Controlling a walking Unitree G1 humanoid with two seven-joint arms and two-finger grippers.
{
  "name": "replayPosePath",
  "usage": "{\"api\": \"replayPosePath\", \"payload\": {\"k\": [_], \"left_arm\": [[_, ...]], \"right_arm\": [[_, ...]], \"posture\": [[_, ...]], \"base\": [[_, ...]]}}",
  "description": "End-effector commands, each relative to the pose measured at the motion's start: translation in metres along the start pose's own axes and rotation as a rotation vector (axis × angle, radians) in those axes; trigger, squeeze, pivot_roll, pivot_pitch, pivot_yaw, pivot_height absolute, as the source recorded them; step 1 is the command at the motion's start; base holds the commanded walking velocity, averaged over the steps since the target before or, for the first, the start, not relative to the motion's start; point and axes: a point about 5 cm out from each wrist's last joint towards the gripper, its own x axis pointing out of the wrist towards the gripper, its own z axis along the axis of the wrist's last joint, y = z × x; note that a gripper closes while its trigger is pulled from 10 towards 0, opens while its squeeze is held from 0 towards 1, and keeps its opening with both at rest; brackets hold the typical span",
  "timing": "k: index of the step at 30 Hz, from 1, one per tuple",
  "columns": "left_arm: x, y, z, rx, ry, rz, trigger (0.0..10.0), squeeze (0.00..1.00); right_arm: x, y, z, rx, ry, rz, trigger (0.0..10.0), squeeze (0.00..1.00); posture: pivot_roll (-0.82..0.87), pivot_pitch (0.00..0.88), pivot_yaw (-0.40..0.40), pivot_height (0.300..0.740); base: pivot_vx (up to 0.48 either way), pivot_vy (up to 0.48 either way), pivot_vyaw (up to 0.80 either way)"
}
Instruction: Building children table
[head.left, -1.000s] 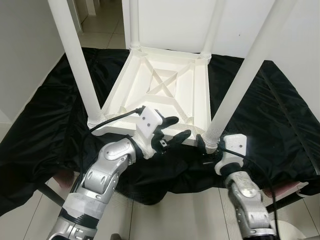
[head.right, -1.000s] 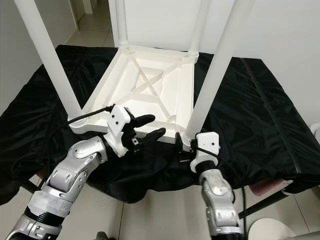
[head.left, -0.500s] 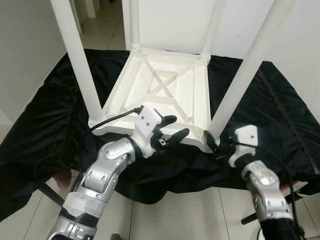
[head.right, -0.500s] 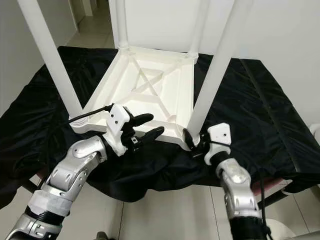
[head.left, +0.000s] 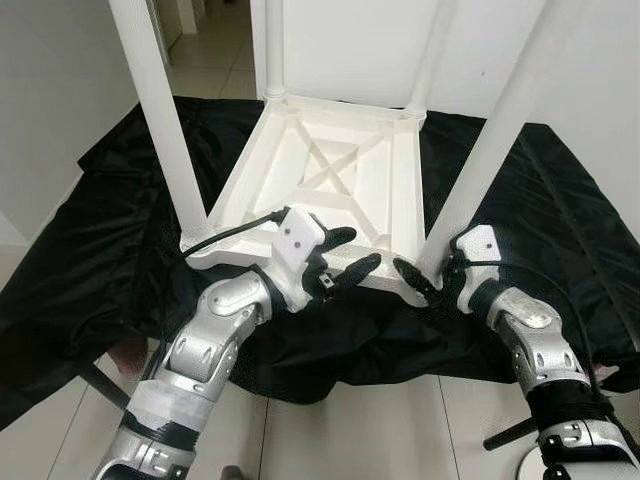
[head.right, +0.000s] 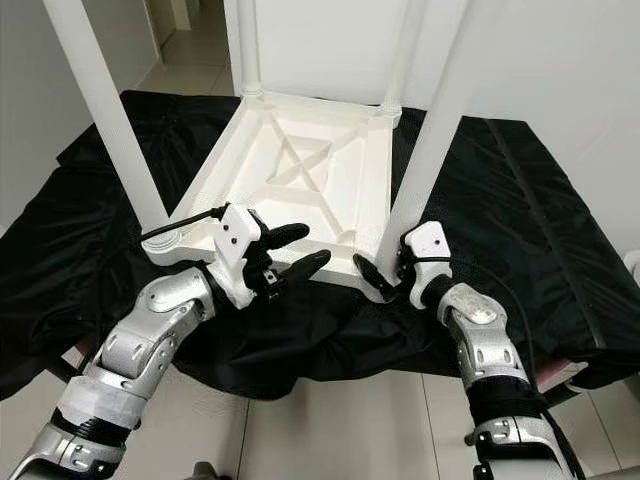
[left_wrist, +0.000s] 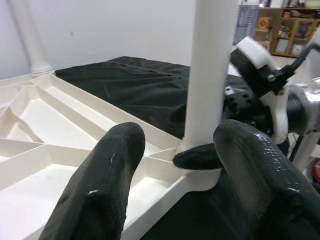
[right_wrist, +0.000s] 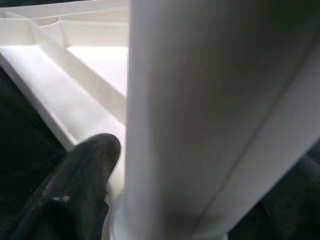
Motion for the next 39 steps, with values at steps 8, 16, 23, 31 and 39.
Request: {"api": "replayPosePath", "payload": {"k": [8, 16, 23, 31, 39], "left_arm": [[0.0, 0.001, -0.001, 0.015, 0.01, 0.019, 10.0, 0.0], [0.001, 0.001, -0.001, 0.018, 0.014, 0.007, 10.0, 0.0], [0.002, -0.001, -0.003, 0.016, 0.019, 0.001, 10.0, 0.0], [0.002, -0.003, -0.007, 0.02, 0.035, -0.004, 10.0, 0.0], [0.0, -0.004, -0.011, 0.028, 0.053, 0.009, 10.0, 0.0]], "right_arm": [[0.003, 0.007, -0.008, 0.04, 0.003, 0.048, 0.0, 0.0], [-0.002, 0.011, -0.006, 0.106, -0.056, -0.02, 0.0, 0.0], [-0.006, 0.014, -0.007, 0.121, -0.042, -0.244, 10.0, 0.0], [-0.005, 0.023, -0.009, 0.153, -0.038, -0.416, 10.0, 0.0], [-0.001, 0.049, -0.009, 0.237, -0.045, -0.645, 10.0, 0.0]], "posture": [[-0.04, 0.067, -0.009, 0.74], [-0.05, 0.069, -0.002, 0.74], [-0.06, 0.075, -0.001, 0.74], [-0.06, 0.08, 0.0, 0.74], [-0.05, 0.087, -0.017, 0.74]], "base": [[0.0, 0.0, 0.0], [0.0, 0.0, 0.0], [0.0, 0.0, 0.0], [0.0, 0.0, 0.0], [0.0, 0.0, 0.0]]}}
